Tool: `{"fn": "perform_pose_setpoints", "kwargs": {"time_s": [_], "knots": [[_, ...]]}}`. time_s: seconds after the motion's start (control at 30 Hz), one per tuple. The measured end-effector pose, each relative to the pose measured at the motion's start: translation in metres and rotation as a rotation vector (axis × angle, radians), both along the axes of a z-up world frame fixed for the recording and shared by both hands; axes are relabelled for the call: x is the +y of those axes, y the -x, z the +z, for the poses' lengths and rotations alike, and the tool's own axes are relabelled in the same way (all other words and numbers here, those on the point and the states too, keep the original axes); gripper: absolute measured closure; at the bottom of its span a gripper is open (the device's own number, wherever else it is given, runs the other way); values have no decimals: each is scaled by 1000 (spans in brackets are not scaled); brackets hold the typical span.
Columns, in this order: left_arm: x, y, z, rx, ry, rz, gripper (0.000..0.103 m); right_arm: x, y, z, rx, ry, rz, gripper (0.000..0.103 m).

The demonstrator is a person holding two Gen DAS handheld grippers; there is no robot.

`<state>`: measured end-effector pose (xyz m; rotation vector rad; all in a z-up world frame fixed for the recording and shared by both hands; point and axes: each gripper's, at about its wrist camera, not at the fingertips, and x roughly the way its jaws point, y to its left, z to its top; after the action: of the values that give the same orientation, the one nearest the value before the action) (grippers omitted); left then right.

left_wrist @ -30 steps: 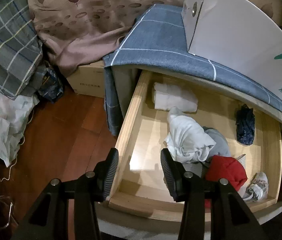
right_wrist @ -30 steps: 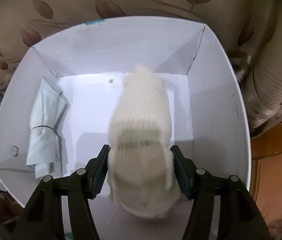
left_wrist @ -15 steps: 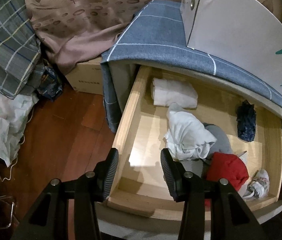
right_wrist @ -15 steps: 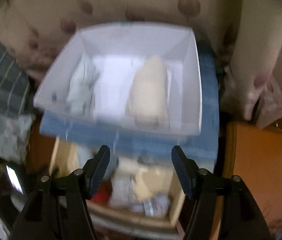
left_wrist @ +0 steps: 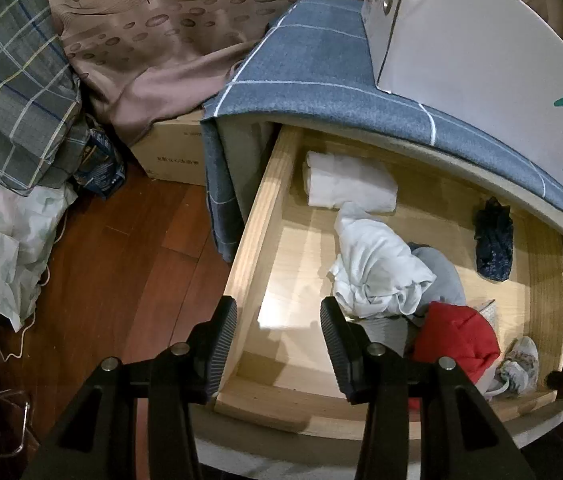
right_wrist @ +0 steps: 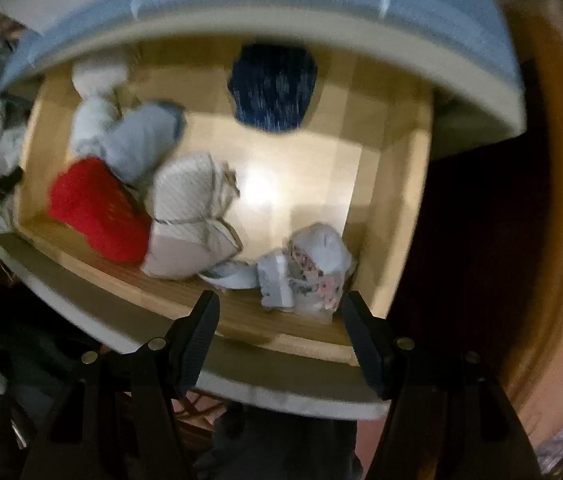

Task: Take underwear out of drawer
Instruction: 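Move the right tool back into the drawer toward the floral-print underwear, then grasp the red underwear with the left tool while the right tool reaches the floral-print underwear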

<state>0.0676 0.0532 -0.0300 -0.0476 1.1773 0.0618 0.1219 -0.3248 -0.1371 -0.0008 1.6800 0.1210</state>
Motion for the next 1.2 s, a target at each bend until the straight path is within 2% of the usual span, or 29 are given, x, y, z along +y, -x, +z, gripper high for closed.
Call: {"fn": "perform_pose_setpoints", "kwargs": {"time_s": [0.3, 0.4, 0.53, 0.8, 0.87, 0.93, 1.0, 1.13, 1.2], "knots": [[0, 0, -1, 3, 5, 1, 59, 11, -8, -48, 109, 73, 125, 41], [0, 0, -1, 4, 5, 0, 58, 14, -11, -59, 131, 113, 169, 36], [0, 0, -1, 4, 5, 0, 59, 22, -12, -73, 155, 136, 224, 35], [0, 0, -1, 6, 7, -2, 58, 27, -23, -80, 160, 90, 195, 33], [0, 0, -2, 7, 4, -5, 59, 31, -21, -80, 145, 81, 175, 35], [0, 0, -2, 7, 3, -5, 58, 29, -14, -76, 135, 42, 149, 54], [0, 1, -3, 7, 3, -4, 58, 20, -21, -77, 139, 10, 106, 56], [0, 1, -2, 7, -2, -7, 59, 18, -20, -67, 86, 4, 81, 65], [0, 1, -2, 3, -8, -6, 59, 18, -14, -65, 62, 6, 62, 67]]}}
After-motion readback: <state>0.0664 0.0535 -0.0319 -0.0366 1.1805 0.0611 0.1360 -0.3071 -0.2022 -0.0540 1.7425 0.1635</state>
